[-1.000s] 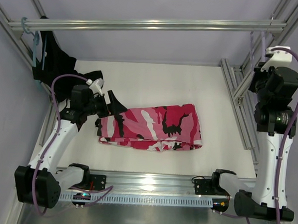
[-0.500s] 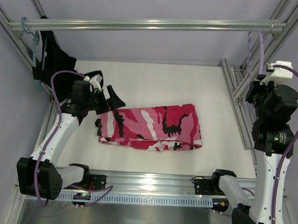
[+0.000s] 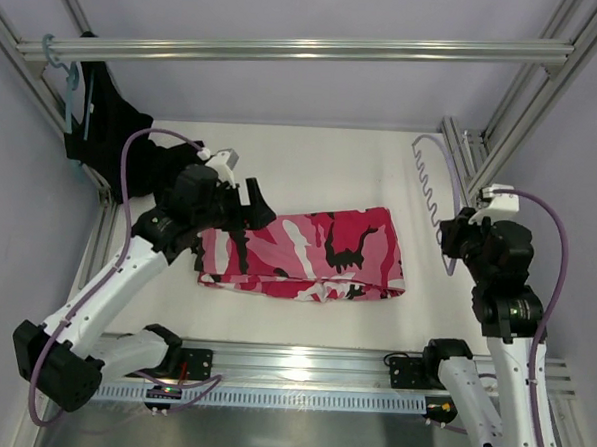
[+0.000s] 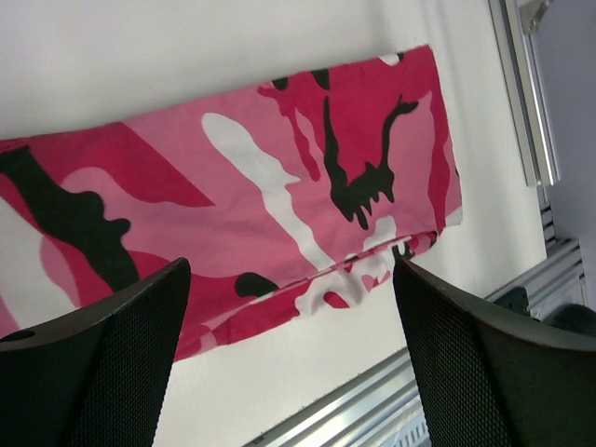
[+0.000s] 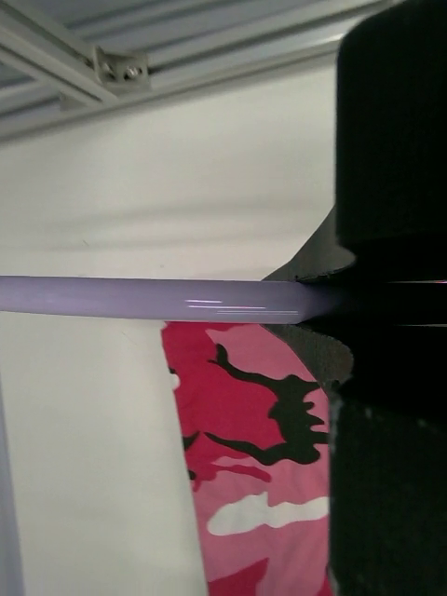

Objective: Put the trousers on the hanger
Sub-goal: Pass the hanger from the right arm to the left

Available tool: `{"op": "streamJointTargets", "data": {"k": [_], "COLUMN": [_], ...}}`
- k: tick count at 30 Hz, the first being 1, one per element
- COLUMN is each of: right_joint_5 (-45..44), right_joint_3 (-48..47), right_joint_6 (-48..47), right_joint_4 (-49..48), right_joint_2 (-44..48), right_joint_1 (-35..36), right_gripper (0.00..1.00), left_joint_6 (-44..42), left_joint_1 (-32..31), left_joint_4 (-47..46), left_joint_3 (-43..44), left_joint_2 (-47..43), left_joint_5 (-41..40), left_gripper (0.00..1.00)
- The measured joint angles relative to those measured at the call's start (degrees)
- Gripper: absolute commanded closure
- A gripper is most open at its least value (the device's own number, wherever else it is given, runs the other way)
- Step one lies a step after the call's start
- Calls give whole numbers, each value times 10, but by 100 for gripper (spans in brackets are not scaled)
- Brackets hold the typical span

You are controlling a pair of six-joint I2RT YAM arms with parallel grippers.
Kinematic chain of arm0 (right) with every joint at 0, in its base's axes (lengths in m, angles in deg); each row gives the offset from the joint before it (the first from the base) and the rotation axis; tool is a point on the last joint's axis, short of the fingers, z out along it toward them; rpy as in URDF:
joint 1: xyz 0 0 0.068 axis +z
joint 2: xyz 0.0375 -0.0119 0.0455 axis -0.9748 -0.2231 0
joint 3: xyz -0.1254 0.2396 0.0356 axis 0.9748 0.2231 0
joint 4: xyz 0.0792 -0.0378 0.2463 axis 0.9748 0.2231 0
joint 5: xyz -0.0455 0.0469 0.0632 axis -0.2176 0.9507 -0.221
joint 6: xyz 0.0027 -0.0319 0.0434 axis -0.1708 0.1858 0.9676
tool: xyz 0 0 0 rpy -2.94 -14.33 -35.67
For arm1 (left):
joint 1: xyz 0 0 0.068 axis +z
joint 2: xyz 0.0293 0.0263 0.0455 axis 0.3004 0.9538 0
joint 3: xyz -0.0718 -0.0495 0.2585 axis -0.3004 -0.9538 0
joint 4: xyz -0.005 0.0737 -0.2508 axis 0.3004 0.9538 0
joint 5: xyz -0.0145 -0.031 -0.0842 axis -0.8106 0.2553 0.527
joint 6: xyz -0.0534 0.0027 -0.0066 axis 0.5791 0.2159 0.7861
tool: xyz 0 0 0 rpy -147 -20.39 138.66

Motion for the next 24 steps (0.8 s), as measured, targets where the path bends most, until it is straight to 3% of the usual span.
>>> {"op": "streamJointTargets", "data": {"k": [7, 13, 18, 24], "right_joint_5": [-70, -180, -278, -340], "right_joint_3": [76, 98, 102, 123], "right_joint_6": [56, 85, 102, 118], "right_joint_4": [-50, -153, -240, -305], "right_joint_2": [-20, -84, -166, -226], "right_joint_1": [172, 315, 440, 518], "right_gripper": [96, 96, 96, 96], "left_joint_6": [61, 111, 149, 166], "left_joint_1": [-109, -140, -157, -168], "left_joint_4": [-38, -105, -165, -219], "left_joint_3": [-2, 1, 14, 19], "left_joint_2": [-6, 17, 86, 137], "left_joint_5": [-66, -89, -105, -115], "left_gripper": [17, 21, 25, 25]}}
